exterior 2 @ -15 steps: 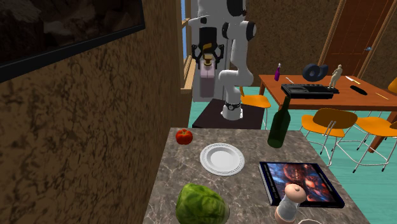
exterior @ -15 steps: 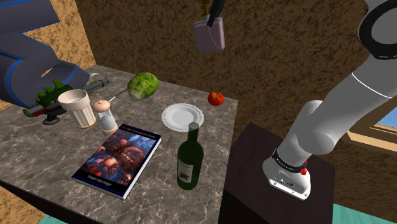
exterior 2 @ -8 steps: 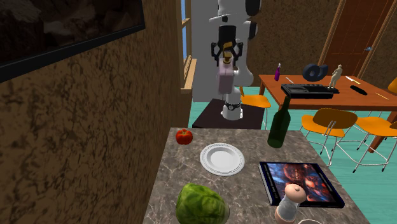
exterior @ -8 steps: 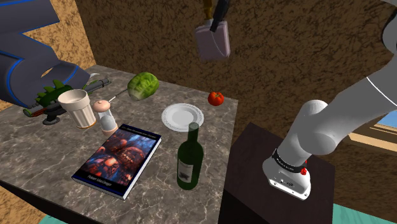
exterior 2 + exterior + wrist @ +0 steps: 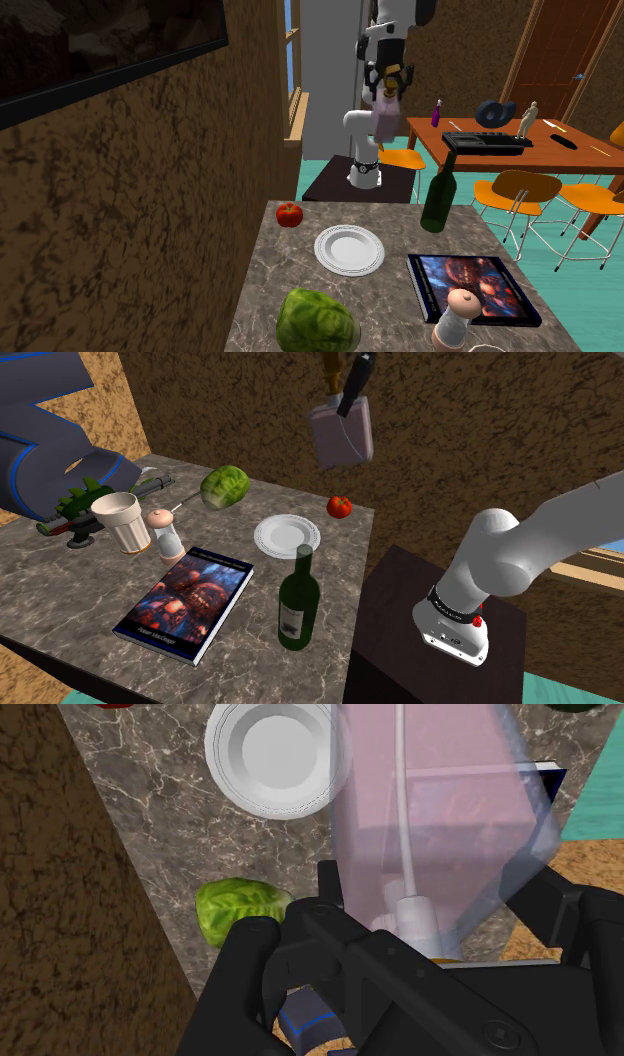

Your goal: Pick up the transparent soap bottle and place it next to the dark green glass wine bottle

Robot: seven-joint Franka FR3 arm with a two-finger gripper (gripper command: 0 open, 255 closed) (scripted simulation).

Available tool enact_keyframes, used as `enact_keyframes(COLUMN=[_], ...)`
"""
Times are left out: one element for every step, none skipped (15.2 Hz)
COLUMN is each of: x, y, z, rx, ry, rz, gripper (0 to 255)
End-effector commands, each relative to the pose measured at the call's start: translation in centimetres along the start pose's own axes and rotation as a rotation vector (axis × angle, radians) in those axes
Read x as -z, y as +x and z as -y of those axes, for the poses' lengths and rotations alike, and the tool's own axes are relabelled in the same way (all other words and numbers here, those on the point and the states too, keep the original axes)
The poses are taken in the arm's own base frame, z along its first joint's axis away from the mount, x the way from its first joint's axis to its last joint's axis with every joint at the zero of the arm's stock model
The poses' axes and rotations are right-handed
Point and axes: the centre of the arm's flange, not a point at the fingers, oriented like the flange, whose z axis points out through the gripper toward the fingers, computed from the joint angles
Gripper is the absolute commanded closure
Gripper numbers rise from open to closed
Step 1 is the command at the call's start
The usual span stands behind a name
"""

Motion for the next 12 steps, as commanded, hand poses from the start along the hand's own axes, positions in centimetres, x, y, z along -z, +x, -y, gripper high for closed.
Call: enact_keyframes(x=[0.0, 0.2, 0.3, 0.4, 0.5, 0.6, 0.7, 0.8, 0.9, 1.0, 1.1, 1.3], y=[-1.3, -1.7, -2.2, -2.7, -3.1, -3.6, -4.1, -4.5, -5.0, -5.5, -5.9, -6.4], z=[2.4, 3.6, 4.8, 6.1, 7.3, 8.5, 9.7, 11.0, 12.2, 13.4, 14.7, 15.9], rx=[-0.001, -0.001, -0.001, -0.001, -0.001, -0.001, -0.001, -0.001, -0.001, -0.001, -0.001, -0.001], ry=[-0.001, -0.001, -0.001, -0.001, -0.001, -0.001, -0.001, -0.001, -0.001, -0.001, -0.001, -0.001], rz=[0.0, 0.0, 0.0, 0.0, 0.0, 0.0, 0.0, 0.0, 0.0, 0.0, 0.0, 0.0], gripper=[255, 255, 255, 255, 255, 255, 255, 255, 255, 255, 255, 255])
